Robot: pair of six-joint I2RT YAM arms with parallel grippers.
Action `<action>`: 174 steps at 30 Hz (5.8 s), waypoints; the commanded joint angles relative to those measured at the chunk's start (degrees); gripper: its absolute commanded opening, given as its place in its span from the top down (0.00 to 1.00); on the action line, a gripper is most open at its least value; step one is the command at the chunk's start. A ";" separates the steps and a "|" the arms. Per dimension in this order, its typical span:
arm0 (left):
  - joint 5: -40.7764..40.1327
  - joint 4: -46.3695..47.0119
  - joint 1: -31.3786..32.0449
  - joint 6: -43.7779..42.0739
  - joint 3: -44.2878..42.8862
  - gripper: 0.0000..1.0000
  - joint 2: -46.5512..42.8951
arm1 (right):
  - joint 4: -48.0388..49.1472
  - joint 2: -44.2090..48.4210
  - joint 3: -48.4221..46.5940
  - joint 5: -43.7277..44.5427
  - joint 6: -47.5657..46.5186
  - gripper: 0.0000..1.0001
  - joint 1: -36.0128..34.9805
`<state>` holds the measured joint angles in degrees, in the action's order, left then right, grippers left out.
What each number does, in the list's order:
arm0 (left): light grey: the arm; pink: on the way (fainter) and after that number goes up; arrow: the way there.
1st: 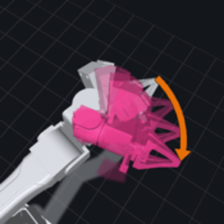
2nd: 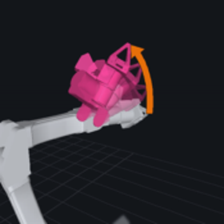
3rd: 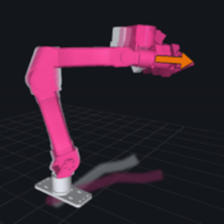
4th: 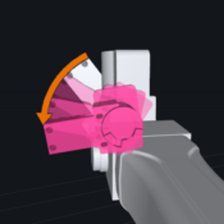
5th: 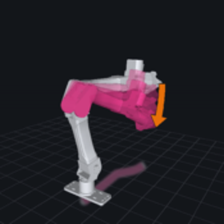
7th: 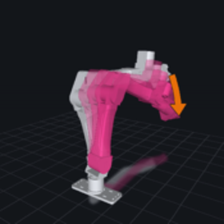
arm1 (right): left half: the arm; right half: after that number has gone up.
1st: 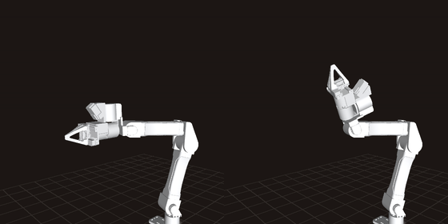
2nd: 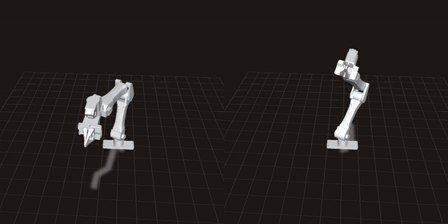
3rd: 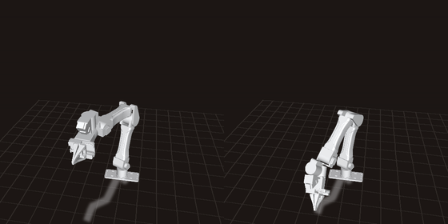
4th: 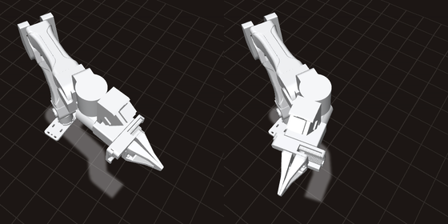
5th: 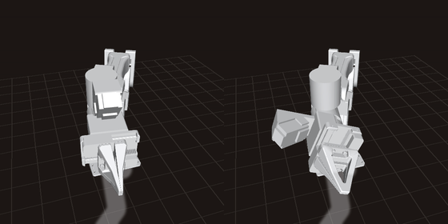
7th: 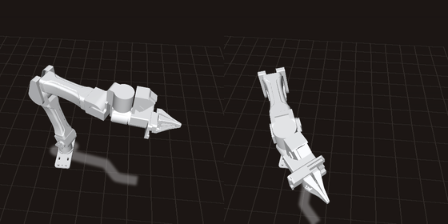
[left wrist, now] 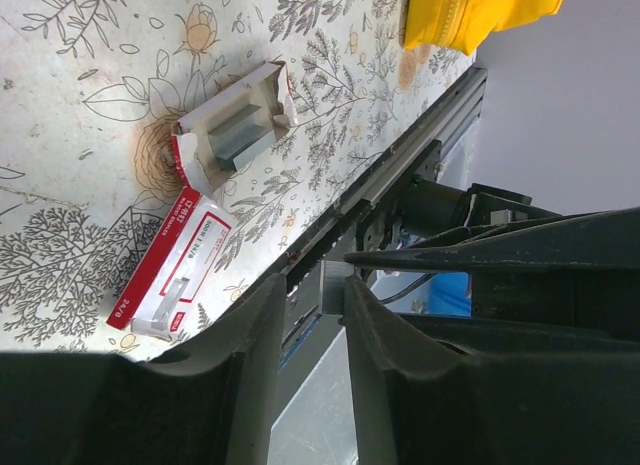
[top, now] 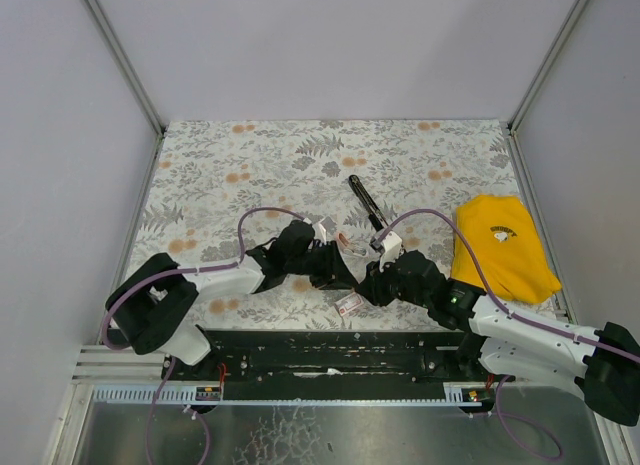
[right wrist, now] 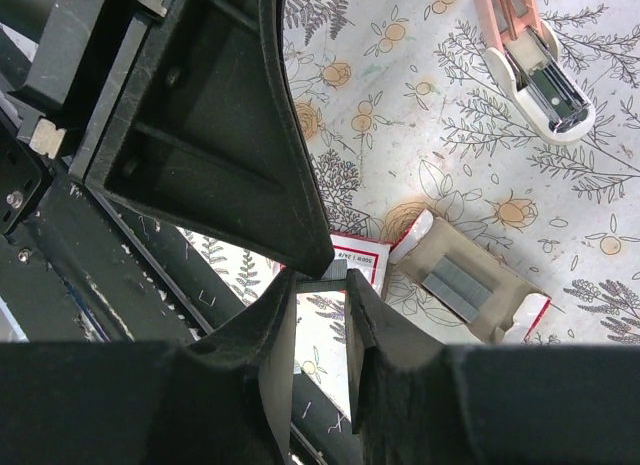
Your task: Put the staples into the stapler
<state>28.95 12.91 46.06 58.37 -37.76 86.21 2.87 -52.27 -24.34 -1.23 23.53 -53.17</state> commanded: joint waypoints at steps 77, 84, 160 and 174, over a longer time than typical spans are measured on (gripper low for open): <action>-2.61 -29.96 -40.44 -33.32 -8.64 0.64 -16.90 | 42.85 -42.72 -2.39 13.18 -7.25 0.70 -1.06; 0.62 -27.33 -40.69 -34.43 -7.19 0.62 -17.02 | 37.30 -36.57 -0.98 12.97 -4.34 0.50 -1.16; -19.60 7.36 1.44 -31.04 2.60 0.58 0.91 | -11.87 -19.54 -16.96 -6.94 2.55 0.37 20.95; -14.49 -22.77 -30.41 -31.56 -7.59 0.32 -21.86 | -19.38 -39.30 -34.23 3.38 -9.09 0.48 7.33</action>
<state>10.81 -0.64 19.73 27.18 -40.84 66.22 -13.89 -87.68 -54.08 -3.36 16.78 -43.13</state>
